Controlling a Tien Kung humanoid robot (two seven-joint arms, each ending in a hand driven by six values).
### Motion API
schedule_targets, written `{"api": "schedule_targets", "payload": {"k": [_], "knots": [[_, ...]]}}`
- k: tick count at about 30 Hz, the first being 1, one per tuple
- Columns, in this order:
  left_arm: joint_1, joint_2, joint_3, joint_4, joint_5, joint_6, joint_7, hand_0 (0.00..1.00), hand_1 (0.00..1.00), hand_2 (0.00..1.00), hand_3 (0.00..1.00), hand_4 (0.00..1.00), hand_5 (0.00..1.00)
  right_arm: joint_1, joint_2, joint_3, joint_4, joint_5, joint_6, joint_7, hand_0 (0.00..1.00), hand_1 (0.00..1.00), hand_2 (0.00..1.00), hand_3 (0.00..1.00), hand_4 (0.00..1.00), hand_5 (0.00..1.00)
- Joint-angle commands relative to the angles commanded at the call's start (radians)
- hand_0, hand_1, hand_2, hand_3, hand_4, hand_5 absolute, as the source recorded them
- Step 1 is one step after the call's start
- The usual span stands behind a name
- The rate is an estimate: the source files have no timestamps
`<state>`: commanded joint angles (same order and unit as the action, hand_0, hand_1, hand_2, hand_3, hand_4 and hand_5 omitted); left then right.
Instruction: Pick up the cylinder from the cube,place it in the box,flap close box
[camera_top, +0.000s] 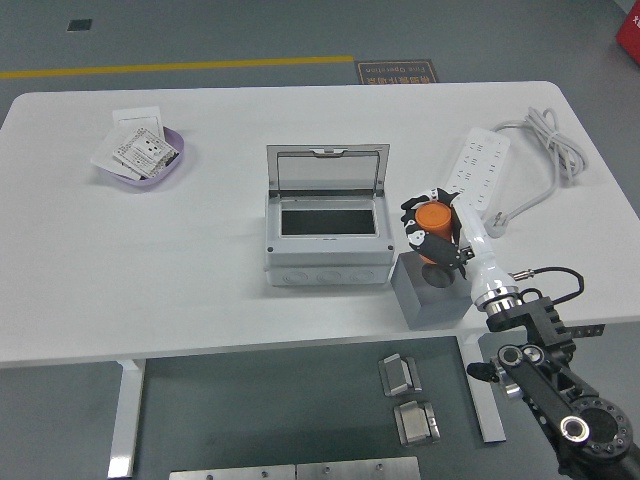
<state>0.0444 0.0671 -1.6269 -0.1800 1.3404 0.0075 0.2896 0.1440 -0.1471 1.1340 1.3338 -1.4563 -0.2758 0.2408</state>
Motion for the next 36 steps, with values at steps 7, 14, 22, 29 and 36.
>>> {"api": "schedule_targets", "payload": {"k": [7, 14, 22, 29, 36], "knots": [[0.002, 0.004, -0.011, 0.0, 0.008, 0.002, 0.007, 0.637, 0.617, 0.57, 0.598, 0.667, 0.269, 0.096, 0.001, -0.069, -0.017, -0.103, -0.031, -0.049, 0.422, 0.277, 0.315, 0.233, 0.002, 0.002], [0.003, 0.007, -0.014, 0.0, 0.01, 0.003, 0.01, 0.637, 0.617, 0.57, 0.598, 0.667, 0.27, 0.182, 0.023, -0.16, -0.044, -0.186, -0.037, -0.104, 0.014, 0.169, 0.31, 0.226, 0.002, 0.002], [0.005, 0.009, -0.02, 0.0, 0.014, 0.005, 0.014, 0.637, 0.618, 0.57, 0.598, 0.667, 0.27, 0.262, 0.054, -0.252, -0.083, -0.24, -0.032, -0.139, 0.002, 0.157, 0.309, 0.225, 0.002, 0.002], [0.009, 0.013, -0.044, 0.0, 0.036, 0.007, 0.028, 0.637, 0.618, 0.57, 0.598, 0.667, 0.271, 0.363, 0.069, -0.33, -0.173, -0.288, -0.022, -0.163, 0.002, 0.156, 0.309, 0.224, 0.002, 0.002], [0.012, 0.017, -0.059, 0.0, 0.049, 0.01, 0.04, 0.637, 0.618, 0.569, 0.597, 0.668, 0.271, 0.443, 0.079, -0.4, -0.26, -0.334, -0.01, -0.189, 0.002, 0.157, 0.31, 0.225, 0.002, 0.002]]}}
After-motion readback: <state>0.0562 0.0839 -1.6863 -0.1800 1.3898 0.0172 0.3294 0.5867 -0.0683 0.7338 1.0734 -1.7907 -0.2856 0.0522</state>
